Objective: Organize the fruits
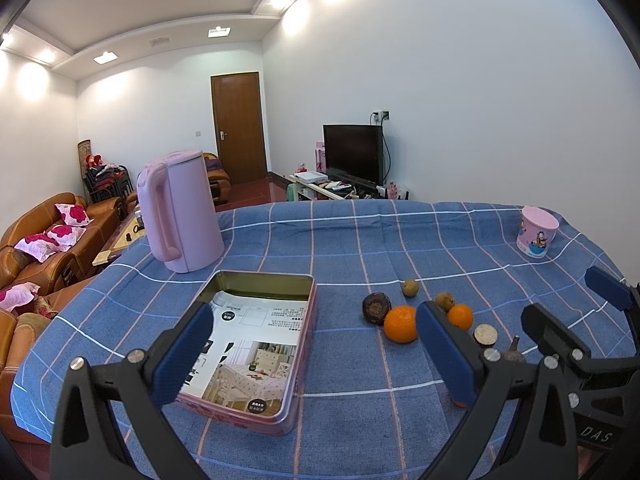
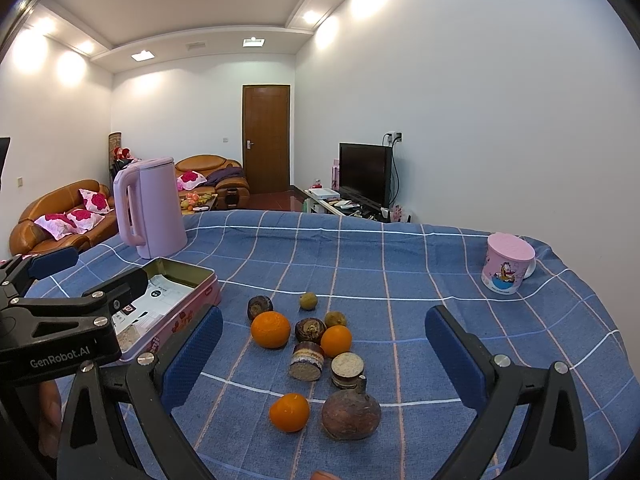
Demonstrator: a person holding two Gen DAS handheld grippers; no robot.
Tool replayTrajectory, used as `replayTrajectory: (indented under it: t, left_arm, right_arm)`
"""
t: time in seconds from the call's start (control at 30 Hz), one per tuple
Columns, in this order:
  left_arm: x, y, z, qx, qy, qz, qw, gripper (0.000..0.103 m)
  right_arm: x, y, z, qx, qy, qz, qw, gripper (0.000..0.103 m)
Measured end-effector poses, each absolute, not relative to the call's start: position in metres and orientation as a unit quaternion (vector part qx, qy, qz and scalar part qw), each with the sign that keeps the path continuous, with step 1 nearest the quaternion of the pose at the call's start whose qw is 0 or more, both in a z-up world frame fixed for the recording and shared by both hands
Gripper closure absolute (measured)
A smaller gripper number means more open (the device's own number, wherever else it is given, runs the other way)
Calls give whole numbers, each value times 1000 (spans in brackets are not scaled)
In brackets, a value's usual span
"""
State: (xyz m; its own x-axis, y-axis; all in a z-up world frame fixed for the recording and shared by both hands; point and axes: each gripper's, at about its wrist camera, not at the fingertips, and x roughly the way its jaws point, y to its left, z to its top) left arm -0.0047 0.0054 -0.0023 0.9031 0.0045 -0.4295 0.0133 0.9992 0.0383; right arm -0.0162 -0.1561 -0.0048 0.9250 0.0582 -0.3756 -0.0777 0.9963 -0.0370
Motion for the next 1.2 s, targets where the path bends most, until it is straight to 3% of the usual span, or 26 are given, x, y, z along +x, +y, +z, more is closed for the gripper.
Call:
replayTrajectory:
  t: [0.53, 0.87, 1.1, 1.2]
  left_arm:
    - [-3, 4, -14, 19, 230, -2, 973, 0]
    - [19, -25, -64, 17, 298, -42, 953, 0]
    - [24, -33, -78, 9, 324, -57, 944, 0]
    - [23, -35, -79, 9, 325, -60, 944, 0]
  right_arm:
    - [-13, -160, -11, -25, 199, 34, 979, 1]
    - [-7, -206, -66, -15, 256, -1, 966, 2]
    - [7, -210, -83, -6, 295, 19, 955, 22]
    - [8, -205, -83, -11, 301, 28, 953, 22]
